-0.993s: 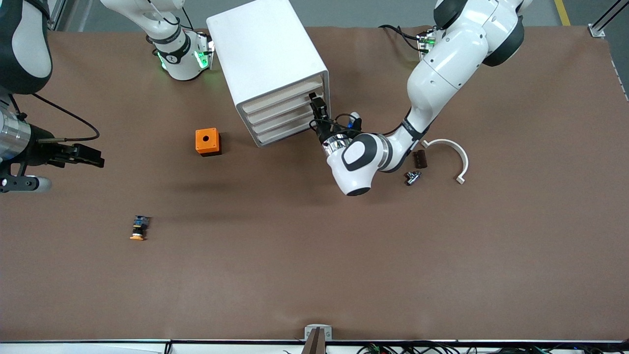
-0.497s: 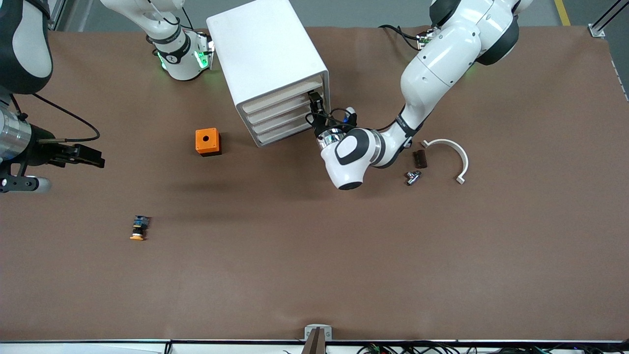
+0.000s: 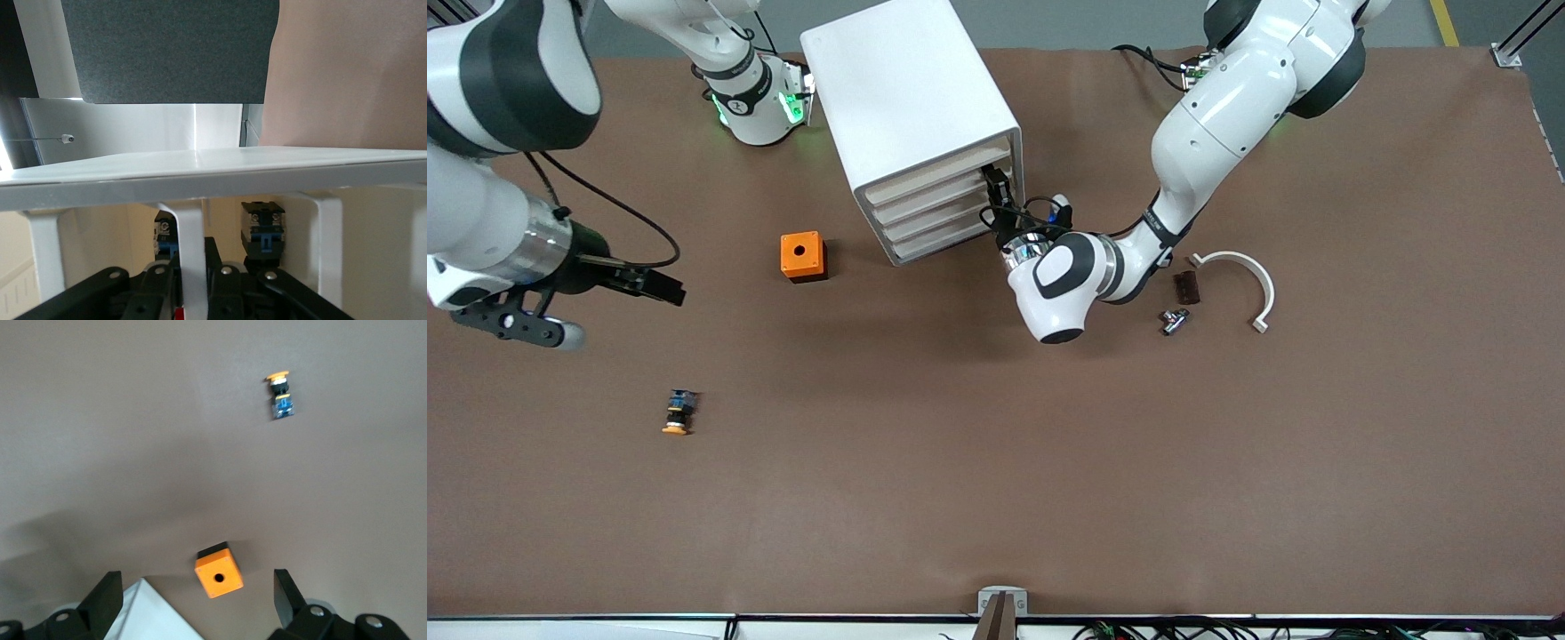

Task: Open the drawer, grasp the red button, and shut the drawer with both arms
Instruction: 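Pull the drawer open with the left gripper while the right gripper reaches in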

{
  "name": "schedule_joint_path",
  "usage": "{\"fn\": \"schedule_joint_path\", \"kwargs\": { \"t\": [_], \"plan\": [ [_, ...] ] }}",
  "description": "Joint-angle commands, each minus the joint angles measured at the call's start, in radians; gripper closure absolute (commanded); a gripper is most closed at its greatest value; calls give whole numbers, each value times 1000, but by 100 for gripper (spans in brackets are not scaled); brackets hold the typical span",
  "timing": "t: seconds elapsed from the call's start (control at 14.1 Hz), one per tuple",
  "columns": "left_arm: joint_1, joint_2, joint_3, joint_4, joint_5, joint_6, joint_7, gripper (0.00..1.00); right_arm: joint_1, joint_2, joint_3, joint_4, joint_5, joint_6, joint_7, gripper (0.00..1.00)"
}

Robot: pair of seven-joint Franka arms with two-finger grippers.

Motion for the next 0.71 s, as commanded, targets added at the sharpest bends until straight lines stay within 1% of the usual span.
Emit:
{"fn": "schedule_joint_path", "kwargs": {
  "t": [0.0, 0.14, 0.35, 0.64],
  "plan": [
    [3, -3, 9, 3, -16, 4, -3, 95, 67, -8, -5, 3, 12, -3, 144, 0],
    [5, -7, 43, 4, -18, 4, 0, 95, 132, -7, -5, 2, 12, 0, 279, 0],
    [36, -6, 48, 10, -19, 5, 2, 95, 231, -2, -5, -13, 27, 24, 503, 0],
    [91, -7, 48, 12, -19, 11, 2, 94, 325, 13, -5, -23, 30, 72, 678, 0]
  ]
}}
